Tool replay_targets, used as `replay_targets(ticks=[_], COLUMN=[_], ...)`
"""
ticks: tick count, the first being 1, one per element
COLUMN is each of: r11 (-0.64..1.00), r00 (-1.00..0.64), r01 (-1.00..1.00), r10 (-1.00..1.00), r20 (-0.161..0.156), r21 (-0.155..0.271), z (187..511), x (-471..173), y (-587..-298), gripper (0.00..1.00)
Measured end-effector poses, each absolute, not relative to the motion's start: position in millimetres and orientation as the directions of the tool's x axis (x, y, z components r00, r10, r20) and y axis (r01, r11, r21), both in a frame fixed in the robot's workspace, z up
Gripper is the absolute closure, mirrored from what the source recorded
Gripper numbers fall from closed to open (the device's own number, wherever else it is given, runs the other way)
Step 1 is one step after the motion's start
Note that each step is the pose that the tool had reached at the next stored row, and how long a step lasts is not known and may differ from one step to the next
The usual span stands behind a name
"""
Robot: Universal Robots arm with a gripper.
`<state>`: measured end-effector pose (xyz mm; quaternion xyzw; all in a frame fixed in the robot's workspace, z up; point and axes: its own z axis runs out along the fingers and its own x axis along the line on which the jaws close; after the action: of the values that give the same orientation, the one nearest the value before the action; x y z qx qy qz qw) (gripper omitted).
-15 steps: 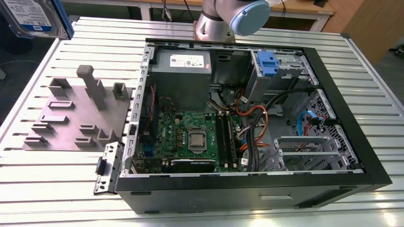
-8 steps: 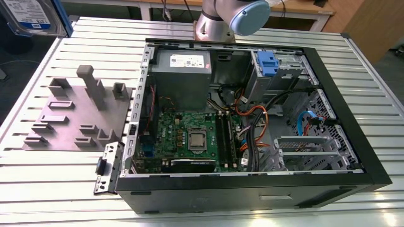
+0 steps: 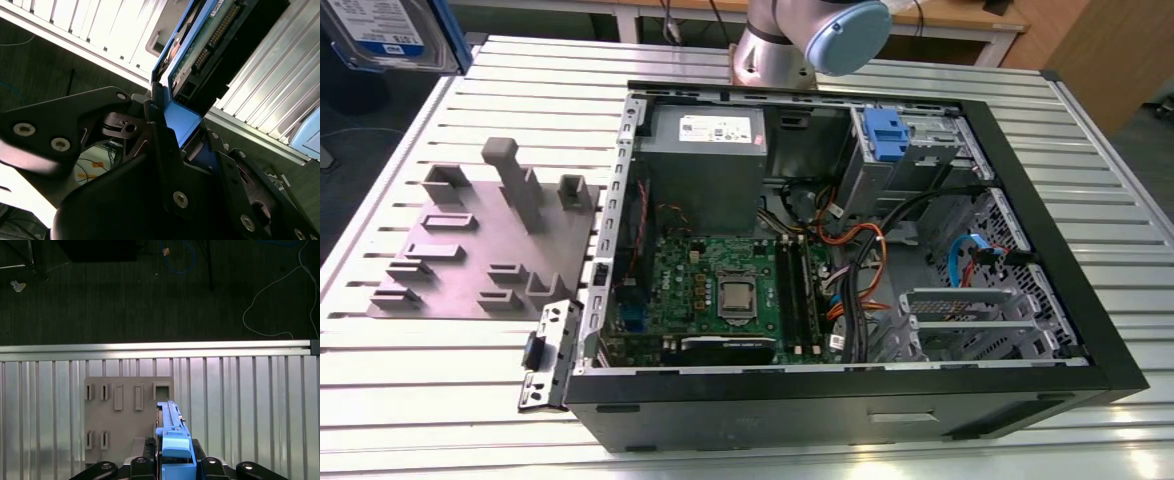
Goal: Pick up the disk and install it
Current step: 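Pick up the disk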
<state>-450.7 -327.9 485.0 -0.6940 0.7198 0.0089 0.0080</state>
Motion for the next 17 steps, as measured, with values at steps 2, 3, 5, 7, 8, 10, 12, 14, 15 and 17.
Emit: replay_targets(ticks=[2, 3, 5, 7, 8, 10, 12, 14, 15, 17], r11=[0.036, 0.036, 0.036, 0.036, 0.036, 0.036, 0.036, 0.036, 0.036, 0.036], r00=[-0.036, -0.037, -0.037, -0.036, -0.036, -0.037, -0.037, -0.037, -0.037, -0.037], r01=[-0.999, -0.999, -0.999, -0.999, -0.999, -0.999, -0.999, -0.999, -0.999, -0.999], r10=[-0.999, -0.999, -0.999, -0.999, -0.999, -0.999, -0.999, -0.999, -0.999, -0.999], r20=[-0.024, -0.024, -0.024, -0.024, -0.024, -0.024, -0.024, -0.024, -0.024, -0.024], r21=[0.002, 0.002, 0.002, 0.002, 0.002, 0.002, 0.002, 0.002, 0.002, 0.002], z=[487, 487, 489, 490, 491, 493, 494, 495, 496, 498], x=[-451, -451, -451, -451, -451, -451, -451, -451, -451, -451], y=[-328, -328, -328, -328, -328, -328, -328, -328, -328, -328], gripper=[0.64, 0.64, 0.64, 0.64, 0.64, 0.64, 0.64, 0.64, 0.64, 0.64])
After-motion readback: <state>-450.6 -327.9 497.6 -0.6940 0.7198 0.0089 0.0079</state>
